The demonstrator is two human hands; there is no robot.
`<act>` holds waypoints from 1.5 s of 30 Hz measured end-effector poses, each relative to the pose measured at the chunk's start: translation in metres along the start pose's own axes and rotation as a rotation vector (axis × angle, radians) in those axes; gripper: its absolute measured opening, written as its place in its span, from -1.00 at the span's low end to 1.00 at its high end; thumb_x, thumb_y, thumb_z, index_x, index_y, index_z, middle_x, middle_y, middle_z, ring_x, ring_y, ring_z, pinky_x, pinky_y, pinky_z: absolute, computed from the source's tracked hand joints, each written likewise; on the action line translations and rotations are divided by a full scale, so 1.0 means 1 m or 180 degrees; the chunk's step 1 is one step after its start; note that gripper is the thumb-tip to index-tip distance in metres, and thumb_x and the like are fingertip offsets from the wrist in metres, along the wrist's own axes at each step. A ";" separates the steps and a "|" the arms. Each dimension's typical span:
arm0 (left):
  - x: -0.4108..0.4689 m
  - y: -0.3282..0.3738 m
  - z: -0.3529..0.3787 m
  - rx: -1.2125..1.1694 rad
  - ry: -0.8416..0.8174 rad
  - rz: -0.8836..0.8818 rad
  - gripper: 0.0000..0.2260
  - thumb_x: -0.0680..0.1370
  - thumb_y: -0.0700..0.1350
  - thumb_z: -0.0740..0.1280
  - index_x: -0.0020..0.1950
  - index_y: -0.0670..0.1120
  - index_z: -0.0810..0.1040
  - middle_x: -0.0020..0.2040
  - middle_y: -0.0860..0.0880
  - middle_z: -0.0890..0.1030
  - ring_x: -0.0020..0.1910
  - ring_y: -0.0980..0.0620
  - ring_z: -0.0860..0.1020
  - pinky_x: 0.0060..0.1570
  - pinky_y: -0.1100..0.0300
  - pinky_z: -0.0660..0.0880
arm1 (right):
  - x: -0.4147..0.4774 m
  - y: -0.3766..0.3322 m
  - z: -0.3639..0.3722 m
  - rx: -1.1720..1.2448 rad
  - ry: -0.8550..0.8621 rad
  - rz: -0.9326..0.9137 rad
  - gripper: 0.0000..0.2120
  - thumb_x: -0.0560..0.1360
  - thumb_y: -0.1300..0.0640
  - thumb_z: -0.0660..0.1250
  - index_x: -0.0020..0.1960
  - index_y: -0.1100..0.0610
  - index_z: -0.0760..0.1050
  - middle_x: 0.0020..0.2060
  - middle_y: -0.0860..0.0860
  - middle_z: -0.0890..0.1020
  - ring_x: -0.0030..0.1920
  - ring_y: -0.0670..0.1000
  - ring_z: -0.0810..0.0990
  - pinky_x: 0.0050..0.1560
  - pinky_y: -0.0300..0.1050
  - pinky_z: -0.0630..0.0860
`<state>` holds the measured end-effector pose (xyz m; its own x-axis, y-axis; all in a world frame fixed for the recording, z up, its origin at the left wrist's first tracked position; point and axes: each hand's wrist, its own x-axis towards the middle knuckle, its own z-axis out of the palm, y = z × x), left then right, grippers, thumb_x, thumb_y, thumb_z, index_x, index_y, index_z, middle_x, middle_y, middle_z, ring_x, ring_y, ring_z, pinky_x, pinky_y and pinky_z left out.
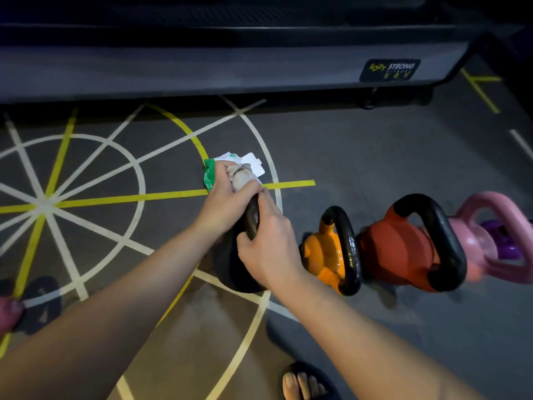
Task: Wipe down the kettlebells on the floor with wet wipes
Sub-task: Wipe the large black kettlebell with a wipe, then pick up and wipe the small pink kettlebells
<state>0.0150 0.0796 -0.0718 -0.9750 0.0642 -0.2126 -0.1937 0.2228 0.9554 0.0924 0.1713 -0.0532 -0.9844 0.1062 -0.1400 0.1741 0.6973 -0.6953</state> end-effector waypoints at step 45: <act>-0.153 -0.168 -0.361 0.1103 0.2952 -0.0896 -0.80 0.52 0.02 0.46 -0.02 -0.04 0.50 -0.14 0.00 0.57 -0.04 -0.10 0.59 -0.14 0.17 0.35 | 0.015 -0.170 0.227 0.1140 -0.1451 -0.0124 -0.88 0.58 0.21 0.35 0.02 0.06 0.65 -0.16 -0.01 0.70 -0.14 0.05 0.68 0.02 0.11 0.67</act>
<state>0.1579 -0.3190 -0.1262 -0.6280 -0.7773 -0.0377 -0.5295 0.3913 0.7527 0.0531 -0.1065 -0.0970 -0.8944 -0.2860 -0.3438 0.2133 0.4029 -0.8901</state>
